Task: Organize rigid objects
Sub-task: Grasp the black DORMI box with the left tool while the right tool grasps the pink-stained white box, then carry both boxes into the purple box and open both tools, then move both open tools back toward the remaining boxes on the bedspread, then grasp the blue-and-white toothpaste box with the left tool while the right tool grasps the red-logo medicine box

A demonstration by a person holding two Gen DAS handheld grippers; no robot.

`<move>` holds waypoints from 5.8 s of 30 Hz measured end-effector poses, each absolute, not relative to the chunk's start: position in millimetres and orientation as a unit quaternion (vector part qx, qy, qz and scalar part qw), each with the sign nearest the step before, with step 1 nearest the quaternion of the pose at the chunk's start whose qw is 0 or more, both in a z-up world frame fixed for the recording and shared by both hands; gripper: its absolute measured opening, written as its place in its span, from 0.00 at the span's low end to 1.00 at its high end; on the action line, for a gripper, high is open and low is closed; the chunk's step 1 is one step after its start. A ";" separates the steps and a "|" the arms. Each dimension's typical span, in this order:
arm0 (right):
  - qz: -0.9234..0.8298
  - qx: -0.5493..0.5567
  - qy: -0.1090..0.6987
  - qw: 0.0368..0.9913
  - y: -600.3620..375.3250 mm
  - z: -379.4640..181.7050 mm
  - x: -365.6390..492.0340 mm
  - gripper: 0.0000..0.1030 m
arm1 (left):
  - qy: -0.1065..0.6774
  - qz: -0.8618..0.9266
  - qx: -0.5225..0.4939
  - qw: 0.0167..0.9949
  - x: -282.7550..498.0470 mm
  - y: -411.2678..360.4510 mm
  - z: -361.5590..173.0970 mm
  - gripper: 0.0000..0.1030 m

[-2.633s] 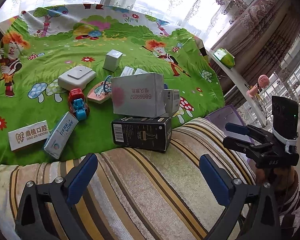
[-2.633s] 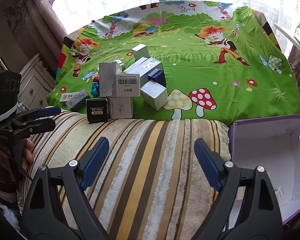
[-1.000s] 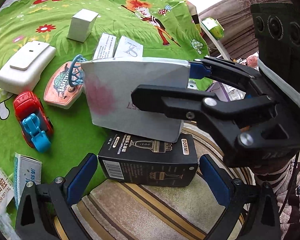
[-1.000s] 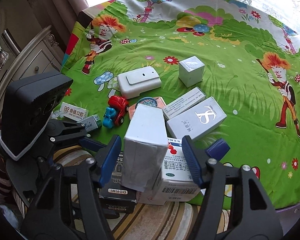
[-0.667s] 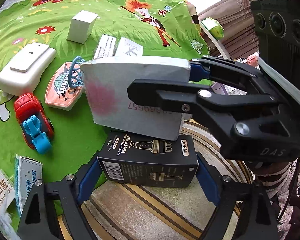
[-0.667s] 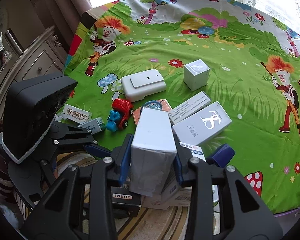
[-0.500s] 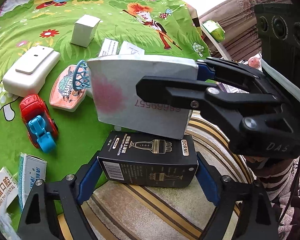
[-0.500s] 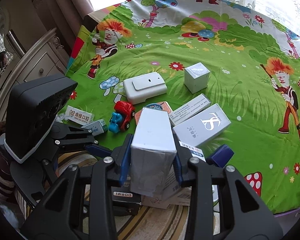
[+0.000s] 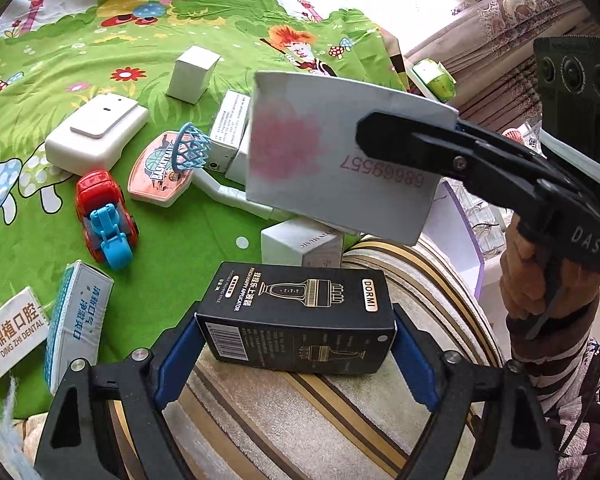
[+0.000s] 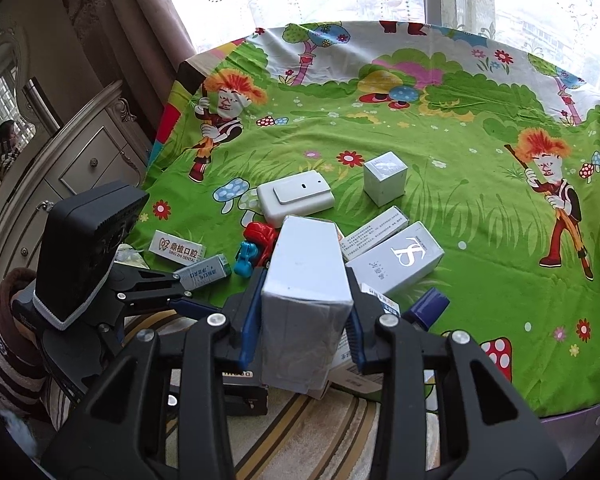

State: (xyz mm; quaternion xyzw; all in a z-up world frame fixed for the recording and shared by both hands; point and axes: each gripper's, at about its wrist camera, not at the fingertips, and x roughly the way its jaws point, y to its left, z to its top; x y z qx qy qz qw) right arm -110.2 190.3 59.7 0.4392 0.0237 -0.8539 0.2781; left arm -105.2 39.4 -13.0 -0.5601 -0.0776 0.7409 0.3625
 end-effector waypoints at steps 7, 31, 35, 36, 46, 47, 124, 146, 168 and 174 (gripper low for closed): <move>-0.870 0.416 -0.004 0.265 218.1 81.4 -88.5 0.39 | -0.109 0.772 -0.530 0.335 -81.9 24.9 1.7 0.85; -0.905 0.411 -0.073 0.080 395.3 61.1 45.0 0.39 | -0.061 0.799 -0.461 0.381 -2.3 141.1 47.4 0.85; -0.905 0.415 -0.090 0.041 428.2 51.7 61.0 0.39 | -0.045 0.796 -0.458 0.392 2.6 165.0 51.1 0.85; -0.905 0.414 -0.095 0.034 435.6 50.3 64.4 0.39 | -0.042 0.796 -0.458 0.394 3.1 170.9 51.9 0.85; -0.908 0.405 -0.096 -0.053 486.3 42.6 84.1 0.40 | 0.011 0.780 -0.462 0.421 8.3 242.1 52.7 0.85; -0.907 0.405 -0.102 -0.057 491.7 41.5 85.6 0.40 | 0.015 0.779 -0.462 0.423 8.0 248.6 52.6 0.85; -0.892 0.447 -0.069 0.021 399.9 29.1 51.1 0.75 | -0.047 0.877 -0.436 0.196 -7.9 105.3 46.1 0.88; -0.875 0.469 -0.057 0.102 328.6 23.0 17.3 0.75 | -0.083 0.874 -0.470 0.088 -31.4 -13.2 23.7 0.69; -0.849 0.485 -0.130 0.165 273.6 17.9 -51.5 0.75 | 0.147 0.830 -0.536 0.042 -97.1 14.7 -16.8 0.62; -0.848 0.484 -0.139 0.164 262.6 14.9 -71.8 0.75 | 0.181 0.822 -0.539 0.037 -104.1 22.2 -24.3 0.58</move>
